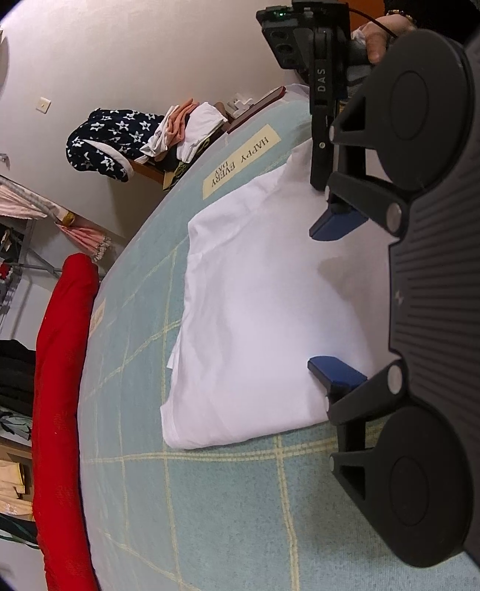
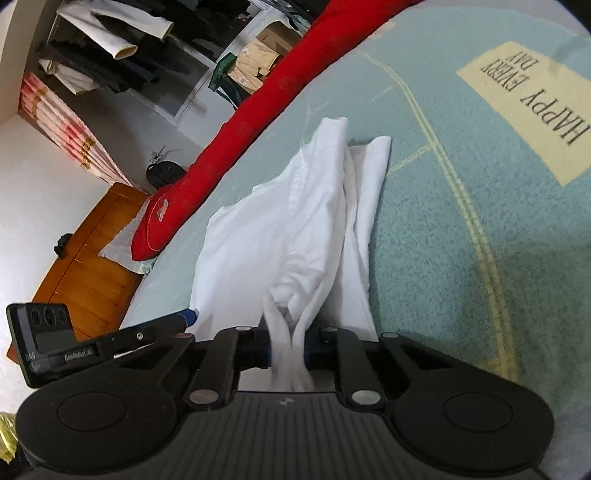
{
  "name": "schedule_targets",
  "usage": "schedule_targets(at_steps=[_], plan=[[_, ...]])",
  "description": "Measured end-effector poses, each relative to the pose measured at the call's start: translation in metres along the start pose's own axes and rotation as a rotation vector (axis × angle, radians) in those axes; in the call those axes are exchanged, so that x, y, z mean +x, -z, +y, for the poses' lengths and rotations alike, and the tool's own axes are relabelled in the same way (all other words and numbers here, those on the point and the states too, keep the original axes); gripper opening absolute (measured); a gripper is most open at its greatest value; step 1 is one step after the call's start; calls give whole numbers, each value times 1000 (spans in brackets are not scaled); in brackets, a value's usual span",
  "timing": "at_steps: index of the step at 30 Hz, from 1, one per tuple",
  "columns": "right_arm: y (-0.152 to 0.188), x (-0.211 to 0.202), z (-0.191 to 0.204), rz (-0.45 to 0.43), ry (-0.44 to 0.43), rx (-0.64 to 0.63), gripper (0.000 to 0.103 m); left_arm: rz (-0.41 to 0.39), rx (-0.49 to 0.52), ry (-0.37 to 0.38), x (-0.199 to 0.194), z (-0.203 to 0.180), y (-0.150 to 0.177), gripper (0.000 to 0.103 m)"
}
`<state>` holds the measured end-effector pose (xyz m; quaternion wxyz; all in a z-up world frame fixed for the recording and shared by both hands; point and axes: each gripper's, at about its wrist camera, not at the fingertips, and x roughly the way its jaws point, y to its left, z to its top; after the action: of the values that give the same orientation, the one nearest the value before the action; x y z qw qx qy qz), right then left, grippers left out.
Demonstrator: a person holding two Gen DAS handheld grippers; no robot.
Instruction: Fold clothes
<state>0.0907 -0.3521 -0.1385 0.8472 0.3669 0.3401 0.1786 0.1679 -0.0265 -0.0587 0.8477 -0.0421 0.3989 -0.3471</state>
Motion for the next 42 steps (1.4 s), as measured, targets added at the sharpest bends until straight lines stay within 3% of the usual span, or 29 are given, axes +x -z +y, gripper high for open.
schedule_targets(at_steps=[8, 12, 13, 17, 19, 25, 30, 33, 36, 42], plan=[[6, -15, -7, 11, 20, 0, 18, 15, 30, -12, -2, -3, 7, 73], [7, -39, 2, -4, 47, -43, 40, 21, 73, 22, -20, -12, 12, 73], [5, -46, 8, -16, 72, -73, 48, 34, 84, 32, -22, -14, 16, 73], [-5, -60, 39, -68, 179, -244, 64, 123, 68, 64, -15, -12, 33, 73], [-11, -57, 55, -74, 201, -334, 74, 107, 60, 68, -22, -10, 29, 73], [-29, -14, 76, 16, 151, -481, 77, -43, 90, 32, -40, -1, -22, 73], [-23, 26, 58, 125, 182, -500, 78, -67, 86, 38, -6, 16, -52, 73], [-11, 24, 54, 106, 169, -545, 85, -27, 81, 11, 30, 26, -59, 73], [1, 21, 54, 99, 190, -583, 97, -18, 71, 31, 57, 34, -65, 73], [16, 21, 56, 62, 225, -588, 98, -36, 79, 57, 82, 36, -76, 74]])
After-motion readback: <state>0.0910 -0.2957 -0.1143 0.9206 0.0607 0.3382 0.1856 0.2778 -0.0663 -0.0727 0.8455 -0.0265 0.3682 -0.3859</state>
